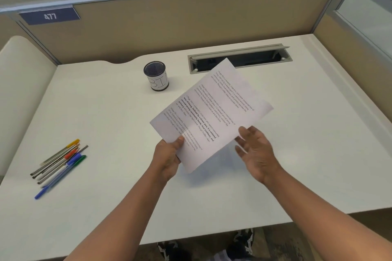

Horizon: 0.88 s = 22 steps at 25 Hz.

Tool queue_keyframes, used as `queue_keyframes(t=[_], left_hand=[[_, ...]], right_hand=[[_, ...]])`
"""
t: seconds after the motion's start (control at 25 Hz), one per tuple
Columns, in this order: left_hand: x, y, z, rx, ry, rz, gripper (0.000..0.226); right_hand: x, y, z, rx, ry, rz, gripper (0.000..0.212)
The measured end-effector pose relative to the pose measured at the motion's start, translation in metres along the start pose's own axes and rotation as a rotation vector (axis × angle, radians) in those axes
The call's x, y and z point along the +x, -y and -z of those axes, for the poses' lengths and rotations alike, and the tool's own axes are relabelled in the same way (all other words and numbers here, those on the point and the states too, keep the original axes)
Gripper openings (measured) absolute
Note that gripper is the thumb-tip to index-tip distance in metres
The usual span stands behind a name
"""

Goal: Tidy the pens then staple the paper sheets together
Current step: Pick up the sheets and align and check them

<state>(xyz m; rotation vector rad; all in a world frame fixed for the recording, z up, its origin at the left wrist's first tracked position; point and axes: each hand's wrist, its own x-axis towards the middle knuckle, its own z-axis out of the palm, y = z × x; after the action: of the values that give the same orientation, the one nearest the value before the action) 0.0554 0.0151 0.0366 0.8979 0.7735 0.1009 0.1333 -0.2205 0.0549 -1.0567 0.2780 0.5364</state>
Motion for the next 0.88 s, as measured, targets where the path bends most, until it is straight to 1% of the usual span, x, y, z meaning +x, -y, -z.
queue_keyframes(t=[0.04, 0.08, 0.12, 0.2, 0.32, 0.4, 0.52, 0.64, 0.8, 0.88], left_hand=[[-0.002, 0.004, -0.005, -0.025, -0.008, 0.014, 0.033], [-0.004, 0.009, -0.01, -0.043, -0.013, 0.025, 0.032], [-0.006, 0.014, -0.014, -0.056, -0.013, 0.033, 0.031], [-0.011, 0.022, -0.022, -0.079, -0.007, 0.041, 0.031], [-0.015, 0.027, -0.027, -0.12, -0.007, 0.038, 0.032], [-0.015, 0.029, -0.027, -0.142, -0.014, 0.036, 0.033], [-0.013, 0.032, -0.026, -0.155, -0.031, 0.036, 0.033], [-0.01, 0.035, -0.027, -0.112, -0.039, 0.055, 0.032], [0.002, 0.032, -0.029, 0.031, -0.031, 0.112, 0.03], [0.011, 0.024, -0.029, 0.116, -0.051, 0.076, 0.032]], right_hand=[[-0.002, -0.003, -0.007, 0.025, 0.052, -0.01, 0.04], [-0.003, -0.005, -0.015, 0.051, 0.079, -0.01, 0.036], [-0.004, -0.007, -0.023, 0.084, 0.081, -0.007, 0.037], [-0.004, -0.009, -0.037, 0.155, 0.039, 0.015, 0.04], [0.0, -0.011, -0.046, 0.205, -0.04, 0.035, 0.034], [0.001, -0.013, -0.047, 0.201, -0.057, 0.033, 0.03], [0.0, -0.016, -0.048, 0.129, -0.1, 0.041, 0.027], [0.004, -0.017, -0.044, 0.092, -0.162, 0.049, 0.025], [0.013, -0.013, -0.033, 0.071, -0.217, 0.035, 0.025], [0.018, -0.008, -0.026, 0.061, -0.242, 0.022, 0.024]])
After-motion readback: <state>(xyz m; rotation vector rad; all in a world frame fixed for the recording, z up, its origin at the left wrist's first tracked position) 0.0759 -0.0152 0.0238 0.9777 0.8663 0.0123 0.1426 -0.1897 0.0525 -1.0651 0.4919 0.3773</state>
